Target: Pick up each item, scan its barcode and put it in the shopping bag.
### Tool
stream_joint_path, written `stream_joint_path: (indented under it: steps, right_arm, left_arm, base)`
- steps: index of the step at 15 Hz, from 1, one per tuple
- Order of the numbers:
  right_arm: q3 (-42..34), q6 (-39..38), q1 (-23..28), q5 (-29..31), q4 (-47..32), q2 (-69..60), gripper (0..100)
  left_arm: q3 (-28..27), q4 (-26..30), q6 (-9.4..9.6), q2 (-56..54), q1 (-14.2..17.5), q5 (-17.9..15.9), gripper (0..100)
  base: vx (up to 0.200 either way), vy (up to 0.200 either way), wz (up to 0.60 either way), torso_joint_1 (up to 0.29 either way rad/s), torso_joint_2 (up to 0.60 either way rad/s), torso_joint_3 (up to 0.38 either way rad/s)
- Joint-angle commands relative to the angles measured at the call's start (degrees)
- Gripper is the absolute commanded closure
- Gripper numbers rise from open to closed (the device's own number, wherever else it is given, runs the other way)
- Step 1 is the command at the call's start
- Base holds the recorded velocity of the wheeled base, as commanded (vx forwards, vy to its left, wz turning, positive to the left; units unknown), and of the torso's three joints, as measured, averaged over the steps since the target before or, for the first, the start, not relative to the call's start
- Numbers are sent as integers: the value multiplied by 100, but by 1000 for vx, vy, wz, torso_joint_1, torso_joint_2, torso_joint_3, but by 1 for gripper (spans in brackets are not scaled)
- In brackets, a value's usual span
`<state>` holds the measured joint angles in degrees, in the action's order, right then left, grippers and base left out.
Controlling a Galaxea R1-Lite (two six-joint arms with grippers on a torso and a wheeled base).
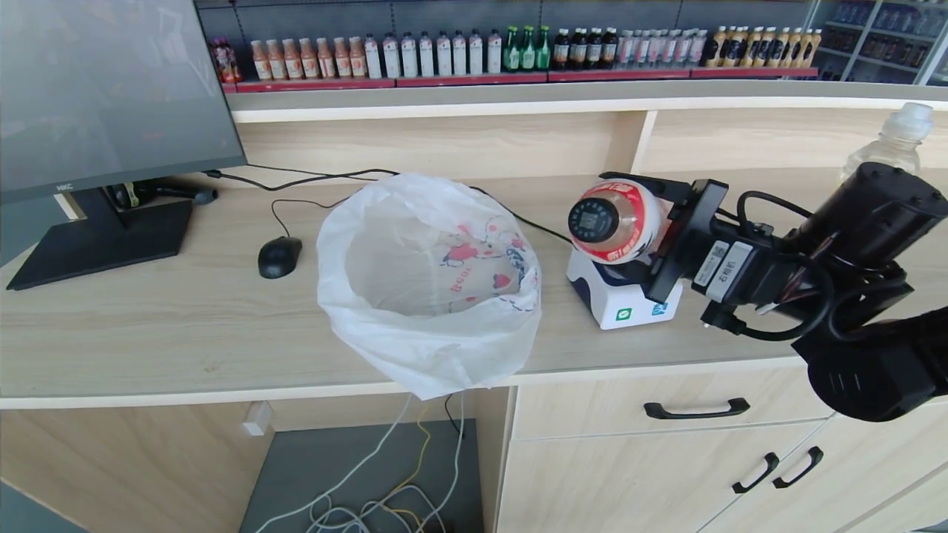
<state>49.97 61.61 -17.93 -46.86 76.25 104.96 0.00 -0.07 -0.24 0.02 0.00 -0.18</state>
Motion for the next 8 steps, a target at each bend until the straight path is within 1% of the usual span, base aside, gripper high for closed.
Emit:
stream_joint_path:
  steps: [1,3,5,8]
  right_arm:
    - [13,9,71,-78,4,139,100]
    - [39,18,115,-271,21,227,100]
    - [48,26,246,-350,21,262,100]
    - [162,26,273,-420,30,341,100]
  left_arm:
    - [0,-1,-2,-2,0,1,0]
    - [0,-1,-2,-2,0,1,0]
    - [0,-1,-2,-2,0,1,0]
    - [0,-1,-2,-2,0,1,0]
  base:
    - [0,0,0,0,0,0]
    - [0,0,0,0,0,0]
    - [0,0,0,0,0,0]
    - [0,0,0,0,0,0]
